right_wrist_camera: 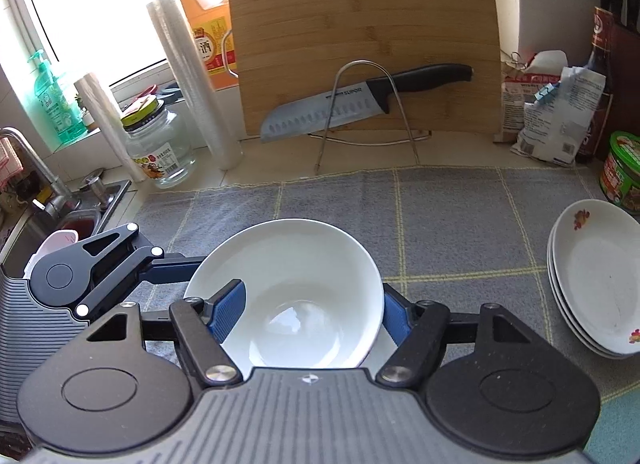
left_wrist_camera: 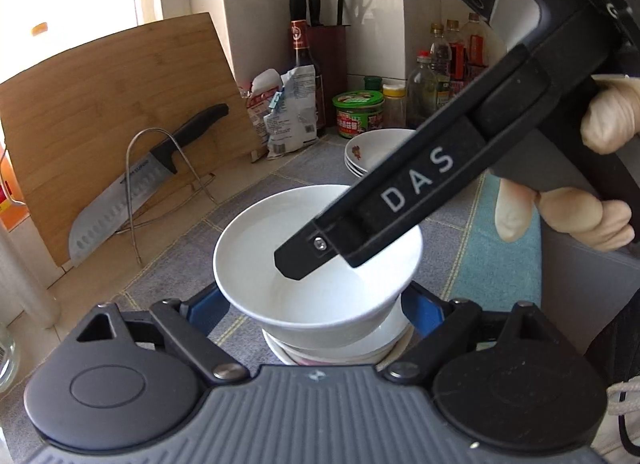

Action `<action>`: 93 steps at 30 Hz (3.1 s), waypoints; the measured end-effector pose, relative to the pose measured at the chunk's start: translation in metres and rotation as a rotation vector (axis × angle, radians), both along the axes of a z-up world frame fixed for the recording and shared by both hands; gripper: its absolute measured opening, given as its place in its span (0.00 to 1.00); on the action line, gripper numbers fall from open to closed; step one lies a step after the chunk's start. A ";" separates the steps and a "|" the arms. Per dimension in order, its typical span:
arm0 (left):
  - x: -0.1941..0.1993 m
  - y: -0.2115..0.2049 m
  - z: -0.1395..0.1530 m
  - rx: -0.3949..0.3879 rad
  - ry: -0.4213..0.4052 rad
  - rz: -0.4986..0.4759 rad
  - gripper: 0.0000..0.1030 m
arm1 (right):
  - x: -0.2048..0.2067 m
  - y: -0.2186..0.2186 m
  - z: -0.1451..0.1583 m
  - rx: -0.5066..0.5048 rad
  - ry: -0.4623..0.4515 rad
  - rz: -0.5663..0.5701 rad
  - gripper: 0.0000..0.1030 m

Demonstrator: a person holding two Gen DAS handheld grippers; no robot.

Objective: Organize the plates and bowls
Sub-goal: 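Carry the held bowl over the nested white bowls with the right gripper, then lower the bowl into the nested bowls and open the right gripper, then grasp the three-bowl stack from opposite sides with both grippers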

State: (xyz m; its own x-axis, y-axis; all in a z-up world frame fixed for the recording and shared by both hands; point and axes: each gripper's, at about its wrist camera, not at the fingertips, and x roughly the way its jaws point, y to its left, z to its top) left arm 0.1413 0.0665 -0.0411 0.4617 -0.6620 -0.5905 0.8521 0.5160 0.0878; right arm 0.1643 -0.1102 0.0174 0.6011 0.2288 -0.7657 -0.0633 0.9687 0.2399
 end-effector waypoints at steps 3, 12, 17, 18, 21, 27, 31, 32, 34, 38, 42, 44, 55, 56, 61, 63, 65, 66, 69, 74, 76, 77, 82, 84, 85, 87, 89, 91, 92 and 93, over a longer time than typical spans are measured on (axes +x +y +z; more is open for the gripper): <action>0.002 -0.007 -0.007 0.019 0.013 -0.010 0.89 | -0.001 -0.005 -0.008 0.004 0.017 -0.012 0.74; 0.004 -0.013 -0.016 0.048 0.042 -0.015 0.89 | 0.000 -0.009 -0.020 0.010 0.038 -0.005 0.74; 0.006 -0.015 -0.016 0.054 0.046 -0.022 0.89 | 0.000 -0.012 -0.024 0.024 0.041 -0.007 0.74; 0.006 -0.015 -0.017 0.056 0.048 -0.022 0.89 | 0.000 -0.012 -0.024 0.026 0.041 -0.008 0.74; 0.009 -0.016 -0.018 0.055 0.061 -0.019 0.90 | 0.000 -0.012 -0.025 0.025 0.040 -0.009 0.74; 0.011 -0.016 -0.021 0.054 0.077 -0.021 0.91 | -0.001 -0.012 -0.028 0.030 0.035 0.001 0.77; 0.010 -0.014 -0.021 0.060 0.062 -0.016 0.95 | -0.003 -0.013 -0.028 0.038 0.025 -0.007 0.86; 0.009 -0.013 -0.020 0.061 0.057 -0.016 0.95 | -0.004 -0.014 -0.027 0.040 0.020 -0.008 0.88; 0.008 -0.009 -0.018 0.057 0.057 -0.015 0.96 | -0.005 -0.015 -0.026 0.040 0.013 -0.012 0.92; 0.006 0.002 -0.017 0.056 0.067 -0.007 0.96 | -0.013 -0.022 -0.021 0.028 -0.011 -0.017 0.98; 0.005 0.012 -0.020 0.054 0.087 0.009 0.97 | -0.023 -0.028 -0.017 0.001 -0.031 0.017 1.00; 0.005 0.015 -0.024 0.057 0.114 0.020 0.97 | -0.029 -0.029 -0.015 -0.011 -0.040 0.051 1.00; 0.010 0.009 -0.051 0.125 0.199 0.068 0.97 | -0.048 -0.031 -0.048 -0.159 0.056 0.249 1.00; 0.010 0.007 -0.053 0.132 0.199 0.074 0.97 | -0.047 -0.031 -0.055 -0.188 0.062 0.268 1.00; 0.010 -0.007 -0.063 0.167 0.197 0.081 0.97 | -0.038 -0.034 -0.081 -0.233 0.091 0.341 1.00; 0.010 -0.012 -0.068 0.185 0.192 0.084 0.97 | -0.035 -0.033 -0.085 -0.230 0.078 0.386 1.00; 0.009 -0.017 -0.072 0.208 0.192 0.080 0.97 | -0.032 -0.032 -0.089 -0.232 0.050 0.423 1.00; 0.009 -0.019 -0.074 0.220 0.193 0.078 0.97 | -0.029 -0.032 -0.090 -0.226 0.047 0.436 1.00; 0.009 -0.022 -0.078 0.248 0.200 0.079 0.97 | -0.024 -0.033 -0.095 -0.191 0.047 0.465 1.00; 0.017 -0.020 -0.081 0.235 0.239 0.086 1.00 | -0.022 -0.030 -0.099 -0.216 0.039 0.494 1.00; 0.017 -0.020 -0.081 0.234 0.234 0.069 1.00 | -0.023 -0.026 -0.101 -0.251 0.040 0.512 1.00; 0.018 -0.019 -0.081 0.235 0.233 0.058 1.00 | -0.024 -0.026 -0.101 -0.259 0.038 0.514 1.00; 0.023 -0.016 -0.082 0.218 0.209 -0.011 1.00 | -0.025 -0.028 -0.101 -0.256 0.045 0.509 1.00; 0.024 -0.016 -0.082 0.218 0.205 -0.026 1.00 | -0.025 -0.029 -0.102 -0.255 0.039 0.506 1.00; 0.024 -0.016 -0.082 0.218 0.202 -0.033 1.00 | -0.026 -0.028 -0.102 -0.256 0.040 0.500 1.00; 0.025 -0.016 -0.083 0.215 0.196 -0.062 1.00 | -0.025 -0.026 -0.101 -0.261 0.055 0.484 1.00; 0.027 -0.017 -0.084 0.217 0.192 -0.090 1.00 | -0.022 -0.023 -0.100 -0.267 0.074 0.478 1.00; 0.028 -0.019 -0.085 0.219 0.180 -0.123 1.00 | -0.020 -0.020 -0.099 -0.280 0.082 0.477 1.00; 0.028 -0.019 -0.086 0.217 0.164 -0.149 0.99 | -0.021 -0.019 -0.097 -0.291 0.070 0.478 1.00; 0.030 -0.019 -0.086 0.216 0.155 -0.173 0.99 | -0.022 -0.017 -0.094 -0.296 0.055 0.486 1.00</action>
